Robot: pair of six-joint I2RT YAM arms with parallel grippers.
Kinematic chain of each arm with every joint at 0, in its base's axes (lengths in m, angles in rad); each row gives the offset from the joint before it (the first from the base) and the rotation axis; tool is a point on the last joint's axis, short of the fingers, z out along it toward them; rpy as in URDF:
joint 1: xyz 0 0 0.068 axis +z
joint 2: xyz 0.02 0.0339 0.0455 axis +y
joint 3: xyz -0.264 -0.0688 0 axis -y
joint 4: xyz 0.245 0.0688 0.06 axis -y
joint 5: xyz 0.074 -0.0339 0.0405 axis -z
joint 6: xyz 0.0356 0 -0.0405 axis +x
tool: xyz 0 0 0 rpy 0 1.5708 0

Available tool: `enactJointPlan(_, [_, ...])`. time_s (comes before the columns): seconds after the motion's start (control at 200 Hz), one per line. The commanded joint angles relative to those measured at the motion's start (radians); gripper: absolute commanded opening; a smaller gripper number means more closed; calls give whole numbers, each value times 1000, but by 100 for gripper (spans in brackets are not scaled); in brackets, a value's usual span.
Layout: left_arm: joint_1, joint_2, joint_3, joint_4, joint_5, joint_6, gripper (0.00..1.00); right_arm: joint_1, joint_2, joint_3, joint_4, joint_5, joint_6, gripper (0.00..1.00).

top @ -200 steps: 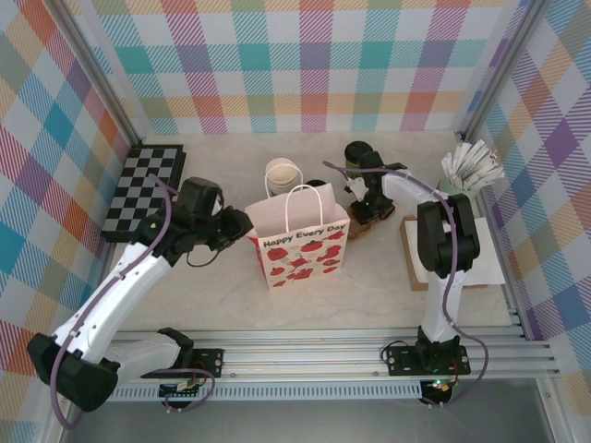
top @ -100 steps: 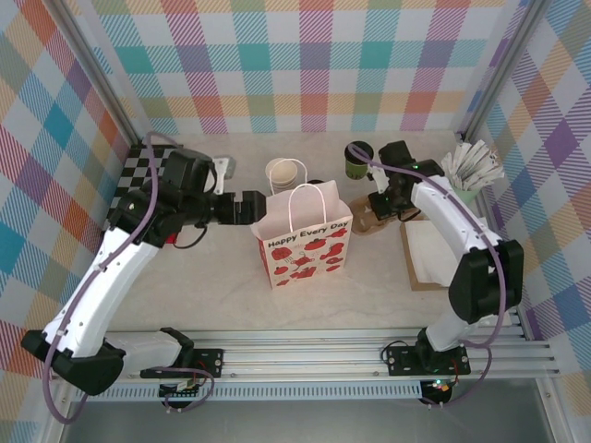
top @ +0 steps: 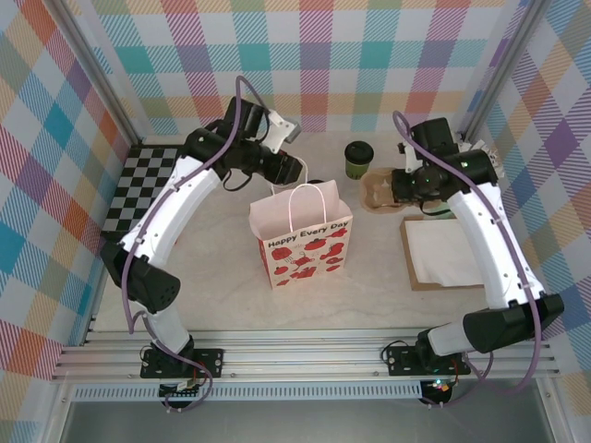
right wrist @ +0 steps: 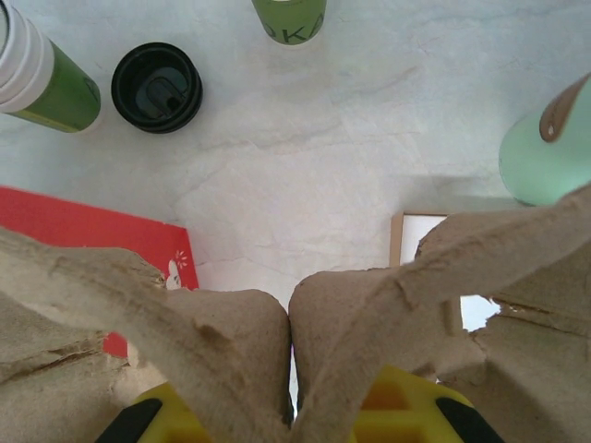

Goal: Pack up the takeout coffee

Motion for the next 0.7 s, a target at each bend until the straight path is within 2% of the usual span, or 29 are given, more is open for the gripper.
enactJointPlan(0.0, [29, -18, 34, -14, 123, 25, 24, -3, -33, 70, -76, -71, 68, 2])
enactJointPlan(0.15, [53, -45, 2, 12, 126, -55, 1, 18, -46, 135, -50, -282, 129, 2])
enactJointPlan(0.295, [51, -54, -23, 37, 136, -190, 0, 70, -71, 114, 120, -489, 244, 1])
enactJointPlan(0.395, [43, -64, -60, 60, 152, -250, 0, 148, -48, 88, 253, -614, 299, 2])
enactJointPlan(0.49, [37, -69, -86, 75, 151, -273, 0, 240, 9, 141, 287, -592, 277, 2])
enactJointPlan(0.695, [37, -47, -74, 77, 128, -343, 0, 344, 149, 221, 375, -607, 242, 2])
